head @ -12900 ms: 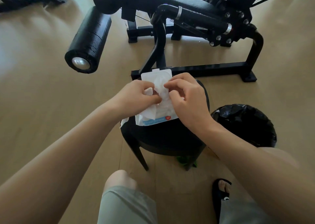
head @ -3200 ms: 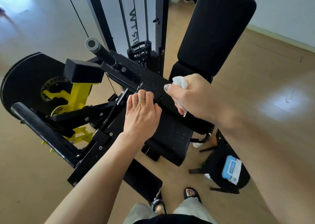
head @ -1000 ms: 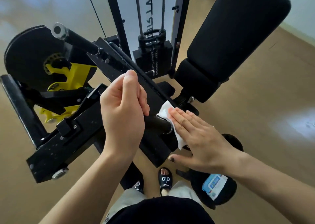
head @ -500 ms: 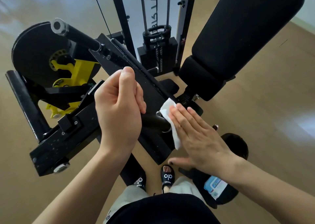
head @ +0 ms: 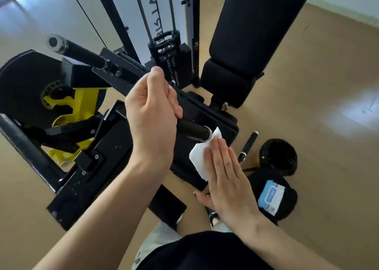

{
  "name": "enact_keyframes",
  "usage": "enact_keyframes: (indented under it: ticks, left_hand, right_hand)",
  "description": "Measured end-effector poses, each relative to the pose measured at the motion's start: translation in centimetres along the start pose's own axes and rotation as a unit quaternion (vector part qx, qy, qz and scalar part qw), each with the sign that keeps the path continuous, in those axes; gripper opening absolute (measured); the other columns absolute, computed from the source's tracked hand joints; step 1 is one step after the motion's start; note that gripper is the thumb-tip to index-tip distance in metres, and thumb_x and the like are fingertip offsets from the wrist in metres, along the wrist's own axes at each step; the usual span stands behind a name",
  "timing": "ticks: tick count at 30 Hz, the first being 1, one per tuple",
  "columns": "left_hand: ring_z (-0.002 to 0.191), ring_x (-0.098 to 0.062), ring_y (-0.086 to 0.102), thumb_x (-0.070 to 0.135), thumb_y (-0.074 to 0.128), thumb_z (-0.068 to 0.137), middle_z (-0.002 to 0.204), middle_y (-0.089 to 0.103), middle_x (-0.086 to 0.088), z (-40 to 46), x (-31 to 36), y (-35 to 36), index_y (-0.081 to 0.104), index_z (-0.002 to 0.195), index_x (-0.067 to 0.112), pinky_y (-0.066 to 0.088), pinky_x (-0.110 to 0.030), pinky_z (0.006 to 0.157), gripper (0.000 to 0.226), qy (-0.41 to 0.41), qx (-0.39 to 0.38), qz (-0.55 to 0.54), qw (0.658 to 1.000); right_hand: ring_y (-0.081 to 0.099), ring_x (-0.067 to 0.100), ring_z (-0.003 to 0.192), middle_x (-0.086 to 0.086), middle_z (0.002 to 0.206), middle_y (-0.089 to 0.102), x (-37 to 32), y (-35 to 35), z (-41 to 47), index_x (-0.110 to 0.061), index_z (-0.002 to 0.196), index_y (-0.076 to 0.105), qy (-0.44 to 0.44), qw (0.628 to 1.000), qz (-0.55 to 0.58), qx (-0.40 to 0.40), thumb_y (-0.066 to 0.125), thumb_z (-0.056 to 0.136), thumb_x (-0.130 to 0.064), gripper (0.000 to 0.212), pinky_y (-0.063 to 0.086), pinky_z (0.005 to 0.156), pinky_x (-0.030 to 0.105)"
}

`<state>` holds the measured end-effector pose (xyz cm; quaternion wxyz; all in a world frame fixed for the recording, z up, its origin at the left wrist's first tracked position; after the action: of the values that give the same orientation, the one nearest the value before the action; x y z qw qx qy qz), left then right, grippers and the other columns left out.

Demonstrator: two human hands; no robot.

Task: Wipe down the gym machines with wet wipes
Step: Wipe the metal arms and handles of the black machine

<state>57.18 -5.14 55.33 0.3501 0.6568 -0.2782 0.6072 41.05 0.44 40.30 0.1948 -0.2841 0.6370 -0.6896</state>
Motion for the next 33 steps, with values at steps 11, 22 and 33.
enact_keyframes:
  ticks: [11, 22, 33]
  left_hand:
    - [0.053, -0.013, 0.040, 0.020, 0.042, 0.106, 0.060, 0.042, 0.000, 0.6, 0.3, -0.6, 0.040, 0.066, 0.016, 0.041, -0.028, 0.055, 0.041, -0.034, -0.130, -0.023, 0.991]
    - [0.084, -0.012, 0.053, 0.004, 0.049, 0.100, 0.100, 0.054, 0.008, -2.0, -8.8, -9.3, 0.058, 0.103, 0.017, 0.047, -0.033, 0.071, 0.016, 0.223, -0.241, 0.321, 0.888]
    - [0.138, -0.024, 0.039, 0.023, 0.049, 0.102, 0.152, 0.038, -0.007, -6.0, -13.1, -4.8, 0.032, 0.157, 0.009, 0.031, -0.034, 0.119, 0.059, 0.311, -0.346, 0.486, 0.740]
  right_hand:
    - [0.014, 0.037, 0.156, 0.026, 0.166, 0.017, -2.5, -0.8, 0.9, 0.004, 0.159, 0.018, 0.227, 0.971, 0.044, 0.065, 0.070, 0.091, -0.042, 0.097, 0.021, 0.126, 0.052]
    - [0.013, 0.044, 0.155, 0.033, 0.163, 0.014, -7.2, -1.3, 3.7, 0.009, 0.158, 0.016, 0.316, 0.947, 0.031, 0.044, 0.061, 0.091, -0.020, 0.085, 0.012, 0.128, 0.049]
    - [0.019, 0.020, 0.156, 0.001, 0.164, 0.032, 0.0, -2.4, 0.3, -0.011, 0.157, 0.036, 0.152, 0.964, 0.185, 0.115, 0.072, 0.077, -0.005, 0.088, 0.020, 0.126, 0.047]
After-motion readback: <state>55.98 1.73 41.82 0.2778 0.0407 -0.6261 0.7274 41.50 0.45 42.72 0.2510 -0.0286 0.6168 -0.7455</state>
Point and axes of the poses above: each hand's wrist, its own z-axis towards the middle knuckle, its own y-axis out of the palm, x = y × z, the point moved 4 cm from there along z, towards the middle knuckle
